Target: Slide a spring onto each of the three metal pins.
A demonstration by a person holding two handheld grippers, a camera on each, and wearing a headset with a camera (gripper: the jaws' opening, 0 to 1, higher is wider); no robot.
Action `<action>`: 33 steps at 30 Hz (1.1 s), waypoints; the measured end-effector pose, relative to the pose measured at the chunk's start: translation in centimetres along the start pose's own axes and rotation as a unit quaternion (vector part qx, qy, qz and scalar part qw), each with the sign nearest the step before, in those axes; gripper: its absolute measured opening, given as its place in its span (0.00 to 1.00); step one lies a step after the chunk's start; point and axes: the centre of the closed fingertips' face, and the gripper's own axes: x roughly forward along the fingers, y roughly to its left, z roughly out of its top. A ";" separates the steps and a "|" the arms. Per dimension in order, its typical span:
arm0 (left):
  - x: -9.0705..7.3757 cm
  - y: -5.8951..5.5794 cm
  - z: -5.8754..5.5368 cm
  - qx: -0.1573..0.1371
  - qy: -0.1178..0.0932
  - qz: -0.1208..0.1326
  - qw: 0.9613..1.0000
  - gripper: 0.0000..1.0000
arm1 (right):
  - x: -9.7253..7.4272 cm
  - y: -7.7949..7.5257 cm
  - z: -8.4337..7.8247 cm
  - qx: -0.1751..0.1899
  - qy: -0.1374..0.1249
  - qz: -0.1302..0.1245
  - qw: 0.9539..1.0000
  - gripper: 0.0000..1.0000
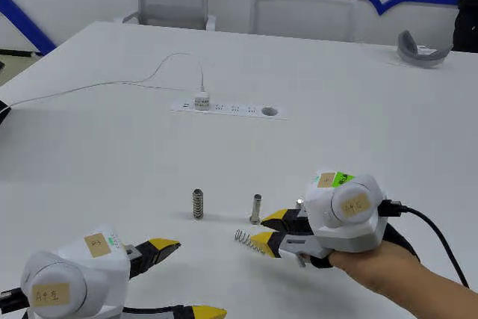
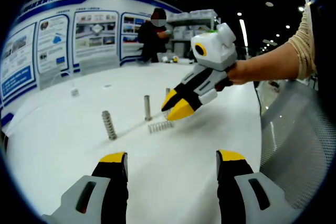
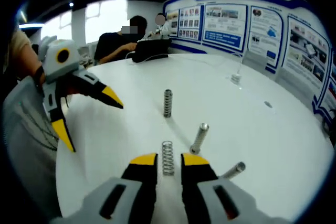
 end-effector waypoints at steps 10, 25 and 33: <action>0.0 0.0 0.0 -0.001 0.001 -0.001 1.000 0.69 | 0.7 0.1 -1.9 0.011 0.020 0.003 1.000 0.18; 0.1 -0.2 -0.1 0.000 0.003 -0.003 1.000 0.68 | 0.6 0.4 -2.1 0.015 0.021 0.004 1.000 0.12; 0.2 -0.1 -0.1 0.002 0.005 -0.004 1.000 0.67 | -0.4 0.7 -1.4 0.014 0.014 0.015 1.000 0.12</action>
